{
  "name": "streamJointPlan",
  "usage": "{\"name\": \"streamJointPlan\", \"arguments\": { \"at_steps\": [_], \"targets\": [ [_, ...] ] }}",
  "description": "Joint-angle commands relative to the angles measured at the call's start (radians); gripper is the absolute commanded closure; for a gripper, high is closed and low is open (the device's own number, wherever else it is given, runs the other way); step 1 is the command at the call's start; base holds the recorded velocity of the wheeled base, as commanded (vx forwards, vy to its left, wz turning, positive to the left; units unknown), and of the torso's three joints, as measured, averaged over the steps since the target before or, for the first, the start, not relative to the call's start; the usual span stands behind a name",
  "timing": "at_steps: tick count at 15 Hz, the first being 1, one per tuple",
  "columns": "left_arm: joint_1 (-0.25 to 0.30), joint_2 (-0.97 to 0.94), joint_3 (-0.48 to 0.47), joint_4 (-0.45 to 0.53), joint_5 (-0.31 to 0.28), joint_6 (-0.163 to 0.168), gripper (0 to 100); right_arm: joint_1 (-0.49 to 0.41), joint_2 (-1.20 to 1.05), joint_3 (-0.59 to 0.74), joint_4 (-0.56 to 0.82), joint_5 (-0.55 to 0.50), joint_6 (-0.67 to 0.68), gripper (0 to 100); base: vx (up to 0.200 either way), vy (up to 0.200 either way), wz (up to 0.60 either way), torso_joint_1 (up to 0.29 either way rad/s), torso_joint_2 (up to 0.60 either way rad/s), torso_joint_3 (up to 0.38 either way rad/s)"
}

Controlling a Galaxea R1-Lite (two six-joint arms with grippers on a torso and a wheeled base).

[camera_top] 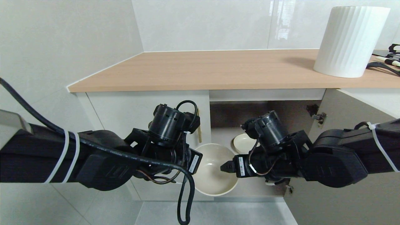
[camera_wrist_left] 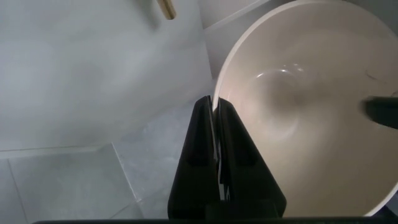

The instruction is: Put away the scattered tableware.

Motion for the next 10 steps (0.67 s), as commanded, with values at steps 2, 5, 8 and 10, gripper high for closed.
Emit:
{"name": "streamJointPlan", "arguments": {
  "at_steps": [2,5,8,10],
  "targets": [
    [-0.002,0.000,0.000,0.001,0.000,0.000,100,0.002,0.018,-0.006,0.000,-0.003,0.000,100,0.000,0.000,0.00,0.000,0.00,0.000],
    [-0.003,0.008,0.000,0.000,-0.001,-0.002,100,0.002,0.018,-0.006,-0.002,-0.003,0.000,100,0.000,0.000,0.00,0.000,0.00,0.000],
    [-0.002,0.017,0.000,0.000,0.000,-0.002,100,0.002,0.015,-0.006,0.000,-0.003,0.000,100,0.000,0.000,0.00,0.000,0.00,0.000],
    [-0.002,0.017,0.000,0.000,0.000,-0.003,100,0.002,0.012,-0.006,0.000,-0.003,0.000,100,0.000,0.000,0.00,0.000,0.00,0.000]
  ]
}}
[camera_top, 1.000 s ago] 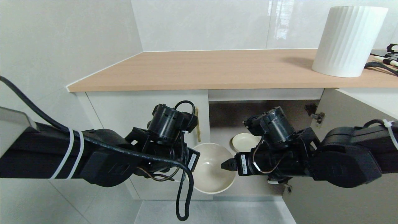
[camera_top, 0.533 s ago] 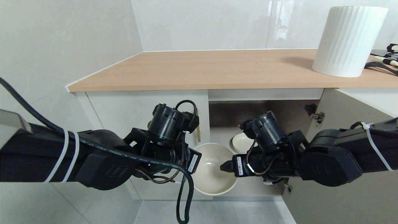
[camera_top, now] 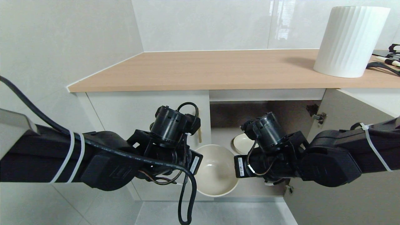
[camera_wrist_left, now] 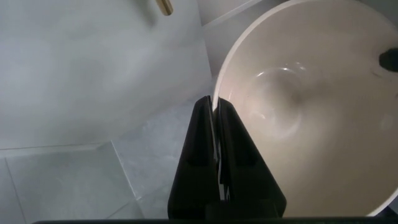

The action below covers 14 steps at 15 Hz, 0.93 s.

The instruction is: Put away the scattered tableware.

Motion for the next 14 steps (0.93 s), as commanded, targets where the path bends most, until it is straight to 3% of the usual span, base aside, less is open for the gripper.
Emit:
{"name": "streamJointPlan", "arguments": {
  "at_steps": [1,3,4,8,11,13,14],
  "targets": [
    [0.000,0.003,-0.002,-0.001,0.000,-0.002,100,0.001,-0.003,0.000,-0.001,0.002,-0.001,100,0.000,0.000,0.00,0.000,0.00,0.000],
    [0.000,0.003,0.000,0.001,0.000,0.000,100,0.002,-0.003,0.001,-0.001,0.002,-0.001,100,0.000,0.000,0.00,0.000,0.00,0.000],
    [0.000,0.004,-0.002,-0.001,0.000,0.000,0,0.004,-0.003,0.003,-0.001,0.002,0.001,100,0.000,0.000,0.00,0.000,0.00,0.000],
    [0.000,-0.002,-0.002,-0.005,0.000,-0.009,0,0.009,-0.001,0.008,0.000,0.001,0.004,100,0.000,0.000,0.00,0.000,0.00,0.000],
    [0.000,-0.045,0.011,-0.007,0.014,-0.063,0,-0.001,0.022,0.008,0.000,-0.012,0.015,100,0.000,0.000,0.00,0.000,0.00,0.000],
    [0.008,-0.085,0.024,-0.008,0.009,-0.135,0,-0.030,0.051,-0.009,-0.001,-0.029,0.021,100,0.000,0.000,0.00,0.000,0.00,0.000],
    [0.008,-0.088,0.030,-0.008,0.009,-0.149,0,-0.045,0.068,-0.023,-0.001,-0.038,0.049,100,0.000,0.000,0.00,0.000,0.00,0.000]
  ]
}}
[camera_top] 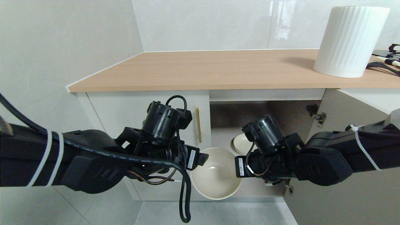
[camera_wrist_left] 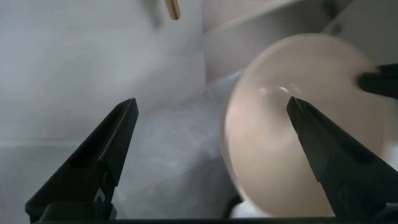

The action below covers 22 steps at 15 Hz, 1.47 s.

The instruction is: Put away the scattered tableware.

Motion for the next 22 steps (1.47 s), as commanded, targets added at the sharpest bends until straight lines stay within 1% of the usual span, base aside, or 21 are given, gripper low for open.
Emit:
{"name": "streamJointPlan", "arguments": {
  "at_steps": [1,4,7,8,9,10,13,14,16,22],
  "targets": [
    [0.004,-0.036,0.025,-0.001,0.000,-0.007,0,-0.035,0.054,-0.034,-0.001,-0.013,0.034,100,0.000,0.000,0.00,0.000,0.00,0.000],
    [0.005,-0.038,0.029,-0.012,0.000,-0.004,0,-0.093,0.121,-0.071,-0.001,-0.036,0.057,100,0.000,0.000,0.00,0.000,0.00,0.000],
    [0.007,-0.047,0.028,-0.012,0.000,-0.004,0,-0.163,0.212,-0.155,-0.004,-0.082,0.112,100,0.000,0.000,0.00,0.000,0.00,0.000],
    [0.005,-0.049,0.029,-0.012,0.000,-0.002,0,-0.177,0.233,-0.186,-0.004,-0.110,0.121,100,0.000,0.000,0.00,0.000,0.00,0.000],
    [0.005,-0.049,0.029,-0.012,0.000,-0.002,0,-0.177,0.235,-0.189,-0.004,-0.111,0.121,100,0.000,0.000,0.00,0.000,0.00,0.000],
    [0.005,-0.046,0.028,-0.013,0.000,-0.002,0,-0.190,0.252,-0.229,-0.004,-0.154,0.132,100,0.000,0.000,0.00,0.000,0.00,0.000],
    [0.005,-0.047,0.028,-0.013,0.000,-0.002,0,-0.214,0.273,-0.270,-0.005,-0.182,0.138,100,0.000,0.000,0.00,0.000,0.00,0.000],
    [0.005,-0.044,0.028,-0.016,0.000,-0.001,0,-0.234,0.288,-0.312,-0.005,-0.202,0.138,100,0.000,0.000,0.00,0.000,0.00,0.000],
    [0.005,-0.041,0.029,-0.035,0.000,-0.001,0,-0.262,0.295,-0.346,-0.005,-0.202,0.138,100,0.000,0.000,0.00,0.000,0.00,0.000],
    [0.005,-0.041,0.029,-0.035,0.000,-0.001,0,-0.326,0.373,-0.421,-0.004,-0.202,0.136,100,0.000,0.000,0.00,0.000,0.00,0.000]
  ]
}}
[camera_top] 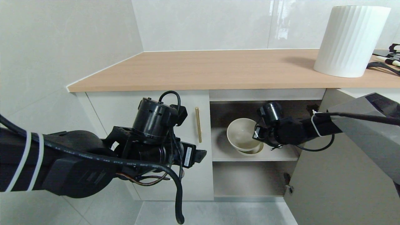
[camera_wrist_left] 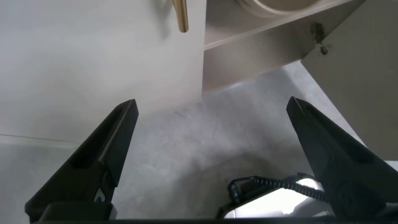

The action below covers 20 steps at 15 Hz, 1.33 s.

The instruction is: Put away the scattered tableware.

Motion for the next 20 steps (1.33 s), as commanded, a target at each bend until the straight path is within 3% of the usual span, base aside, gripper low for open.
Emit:
{"name": "streamJointPlan", "arguments": {
  "at_steps": [1,7,20],
  "targets": [
    [0.000,0.002,0.000,-0.001,0.000,0.000,0,-0.017,0.043,-0.028,0.000,-0.001,-0.001,100,0.000,0.000,0.00,0.000,0.00,0.000],
    [0.000,0.006,0.000,-0.001,0.000,0.000,0,-0.044,0.106,-0.098,0.002,-0.002,-0.006,100,0.000,0.000,0.00,0.000,0.00,0.000],
    [0.000,0.002,0.001,-0.001,0.000,0.000,0,-0.056,0.141,-0.112,0.005,-0.004,-0.009,100,0.000,0.000,0.00,0.000,0.00,0.000]
  ]
}}
